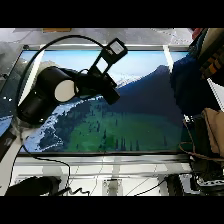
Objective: Fold the clothes and pants, and hang the long-sleeved shirts on hangers.
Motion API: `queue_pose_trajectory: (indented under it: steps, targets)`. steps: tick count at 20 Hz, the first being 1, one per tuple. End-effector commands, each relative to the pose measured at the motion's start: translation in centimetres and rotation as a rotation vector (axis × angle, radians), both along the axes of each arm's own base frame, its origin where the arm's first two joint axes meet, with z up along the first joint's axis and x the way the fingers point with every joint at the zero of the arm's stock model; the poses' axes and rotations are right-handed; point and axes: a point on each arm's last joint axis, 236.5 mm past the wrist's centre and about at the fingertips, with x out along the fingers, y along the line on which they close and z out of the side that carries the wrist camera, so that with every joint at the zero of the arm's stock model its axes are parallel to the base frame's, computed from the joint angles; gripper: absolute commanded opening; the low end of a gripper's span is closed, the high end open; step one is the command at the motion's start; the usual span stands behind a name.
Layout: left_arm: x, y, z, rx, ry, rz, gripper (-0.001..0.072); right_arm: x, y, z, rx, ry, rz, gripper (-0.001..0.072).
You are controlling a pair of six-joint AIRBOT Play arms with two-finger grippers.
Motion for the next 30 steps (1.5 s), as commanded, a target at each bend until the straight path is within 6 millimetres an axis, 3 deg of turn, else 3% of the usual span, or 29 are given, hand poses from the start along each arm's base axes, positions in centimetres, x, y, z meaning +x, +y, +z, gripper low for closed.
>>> queue_pose_trajectory:
  steps: [1,2,3,4,5,7,9,11,14,17,20,30]
  targets:
    - [3.3,4.0,0.0,-0.029,0.026,0.146,0.0013,6.0,-1.9,5.2,-0.294,-0.143,0.290,0.0688]
    - [4.8,6.4,-0.1,-0.051,0.043,0.225,0.0014,8.2,-1.4,6.9,-0.351,-0.223,0.364,0.0631]
    - [6.4,9.0,-0.1,-0.069,0.056,0.303,0.0014,10.2,-0.7,8.6,-0.413,-0.280,0.447,0.0467]
    - [7.7,11.7,-0.1,-0.077,0.063,0.373,0.0014,12.2,0.6,9.9,-0.470,-0.319,0.545,0.0353]
    - [8.5,14.1,-0.1,-0.082,0.068,0.425,0.0014,14.4,2.4,11.0,-0.527,-0.351,0.662,0.0272]
    - [9.3,19.4,0.7,-0.083,0.066,0.534,0.0014,18.6,7.5,12.2,-0.612,-0.393,0.921,0.0029]
    - [8.7,23.6,2.1,-0.090,0.054,0.618,0.0014,21.6,13.3,11.9,-0.698,-0.376,1.197,0.0027]
    - [7.7,26.4,3.1,-0.094,0.048,0.674,0.0014,22.9,18.3,9.8,-0.713,-0.306,1.426,0.0027]
    - [5.9,27.3,2.4,-0.061,0.111,0.691,0.0014,22.2,23.2,4.5,-0.665,-0.060,1.700,0.0027]
    - [4.2,27.1,0.5,-0.015,0.213,0.682,0.0014,21.3,24.7,2.2,-0.683,0.109,1.822,0.0028]
    - [3.8,27.1,0.1,-0.005,0.233,0.681,0.0014,21.3,23.9,2.0,-0.707,0.163,1.811,0.0028]
    - [3.8,27.1,0.1,-0.005,0.232,0.681,0.0014,21.5,23.9,2.3,-0.718,0.147,1.805,0.0028]
